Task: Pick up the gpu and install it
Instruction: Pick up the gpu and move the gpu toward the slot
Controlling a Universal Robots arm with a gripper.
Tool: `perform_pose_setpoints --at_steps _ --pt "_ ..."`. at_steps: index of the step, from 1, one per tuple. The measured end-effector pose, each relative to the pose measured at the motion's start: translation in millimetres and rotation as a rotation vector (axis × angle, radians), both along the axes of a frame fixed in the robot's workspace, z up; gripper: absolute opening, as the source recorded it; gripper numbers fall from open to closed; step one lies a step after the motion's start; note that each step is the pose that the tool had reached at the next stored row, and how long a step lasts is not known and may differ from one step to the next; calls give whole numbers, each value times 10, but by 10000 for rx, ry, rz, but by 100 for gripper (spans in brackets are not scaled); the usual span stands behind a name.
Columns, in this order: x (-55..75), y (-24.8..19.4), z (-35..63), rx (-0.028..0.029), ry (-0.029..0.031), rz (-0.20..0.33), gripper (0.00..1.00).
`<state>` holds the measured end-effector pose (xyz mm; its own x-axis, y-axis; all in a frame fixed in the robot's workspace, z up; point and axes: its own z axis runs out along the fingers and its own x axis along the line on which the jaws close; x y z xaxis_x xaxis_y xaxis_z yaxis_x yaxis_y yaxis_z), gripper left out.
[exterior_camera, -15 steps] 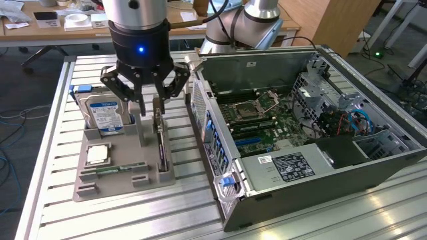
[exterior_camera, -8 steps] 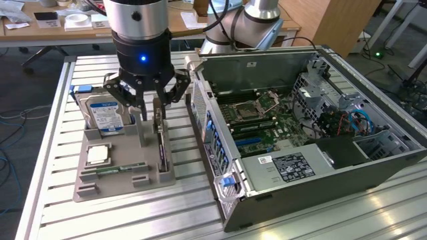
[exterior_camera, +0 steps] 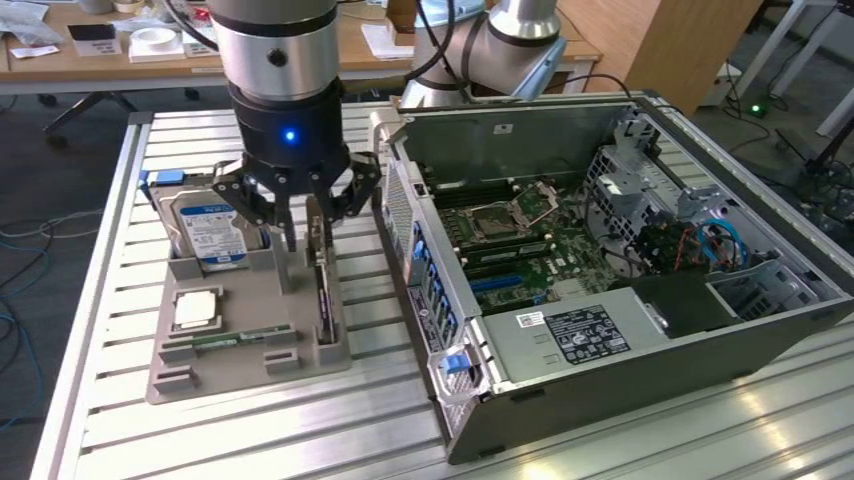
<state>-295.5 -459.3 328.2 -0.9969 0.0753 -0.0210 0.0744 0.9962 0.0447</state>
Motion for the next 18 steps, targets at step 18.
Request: perform_pose_setpoints --at_steps 18 --pt "0 14 -279 0 0 0 41"
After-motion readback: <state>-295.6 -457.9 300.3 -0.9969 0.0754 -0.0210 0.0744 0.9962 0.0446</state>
